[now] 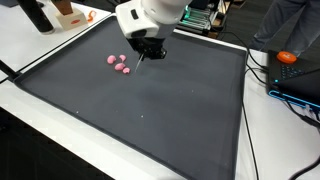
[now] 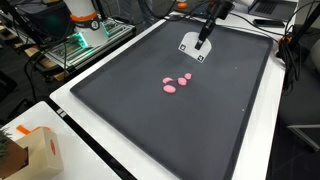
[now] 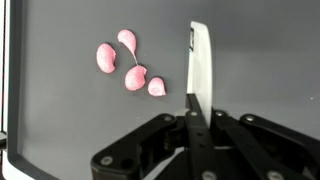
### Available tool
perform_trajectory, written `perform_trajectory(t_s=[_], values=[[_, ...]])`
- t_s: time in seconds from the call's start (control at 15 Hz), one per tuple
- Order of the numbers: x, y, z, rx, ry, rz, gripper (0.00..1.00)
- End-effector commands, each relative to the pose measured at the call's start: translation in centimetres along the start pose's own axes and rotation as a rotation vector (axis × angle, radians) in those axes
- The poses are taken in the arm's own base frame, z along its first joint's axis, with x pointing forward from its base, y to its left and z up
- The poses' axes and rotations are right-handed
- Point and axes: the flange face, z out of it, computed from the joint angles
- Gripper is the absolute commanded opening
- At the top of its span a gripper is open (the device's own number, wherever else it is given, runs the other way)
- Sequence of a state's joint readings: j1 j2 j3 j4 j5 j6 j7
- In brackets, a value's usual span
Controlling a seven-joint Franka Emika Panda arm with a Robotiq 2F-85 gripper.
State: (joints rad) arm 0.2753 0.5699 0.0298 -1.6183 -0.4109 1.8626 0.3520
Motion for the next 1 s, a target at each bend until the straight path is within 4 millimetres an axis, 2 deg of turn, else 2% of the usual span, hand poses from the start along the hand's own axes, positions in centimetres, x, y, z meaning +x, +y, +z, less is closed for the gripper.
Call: perform_trajectory(t_s=[0.0, 0.47, 0.93], values=[[1.3, 0.4, 0.4, -0.018, -0.028, 0.005, 0.01], [3.3, 2.3, 0.4, 0.016, -0.070, 0.047, 0.01], [4.8, 5.9, 0.5, 0.101, -0.116, 0.105, 0.01]])
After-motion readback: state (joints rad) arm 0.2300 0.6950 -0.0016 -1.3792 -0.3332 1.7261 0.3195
